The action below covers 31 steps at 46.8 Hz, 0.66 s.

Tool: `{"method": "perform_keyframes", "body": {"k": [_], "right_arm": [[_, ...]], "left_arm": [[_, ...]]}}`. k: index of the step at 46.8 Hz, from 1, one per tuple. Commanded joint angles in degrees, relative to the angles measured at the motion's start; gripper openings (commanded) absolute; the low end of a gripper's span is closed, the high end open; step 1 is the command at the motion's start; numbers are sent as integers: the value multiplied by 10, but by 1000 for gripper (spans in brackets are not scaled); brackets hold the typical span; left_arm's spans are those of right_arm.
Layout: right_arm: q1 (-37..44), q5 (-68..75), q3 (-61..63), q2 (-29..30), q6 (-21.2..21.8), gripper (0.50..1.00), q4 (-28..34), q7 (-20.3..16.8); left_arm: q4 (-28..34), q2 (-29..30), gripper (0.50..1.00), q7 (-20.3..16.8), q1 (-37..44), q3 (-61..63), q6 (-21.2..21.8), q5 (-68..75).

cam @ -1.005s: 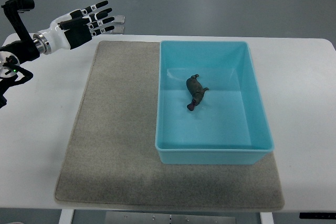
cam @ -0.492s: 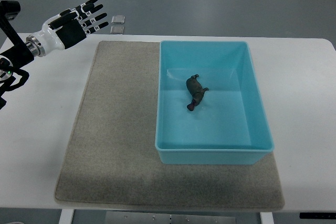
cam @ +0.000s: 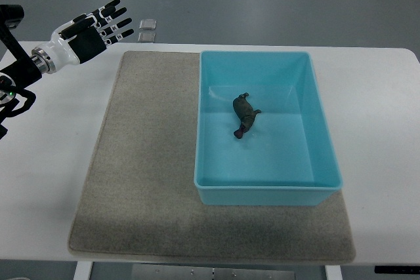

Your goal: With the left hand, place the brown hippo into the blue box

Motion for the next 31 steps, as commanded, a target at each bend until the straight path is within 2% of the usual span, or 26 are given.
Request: {"method": "perform_keyframes", "body": {"k": [1, 31], "right_arm": [[0, 0, 1, 0, 0, 936, 0, 0], [0, -4, 1, 0, 6, 936, 8, -1]], "left_arm": [[-2, -1, 1000, -3, 0, 0, 0, 1], [-1, 3, 1000, -3, -1, 0, 0, 3]]}}
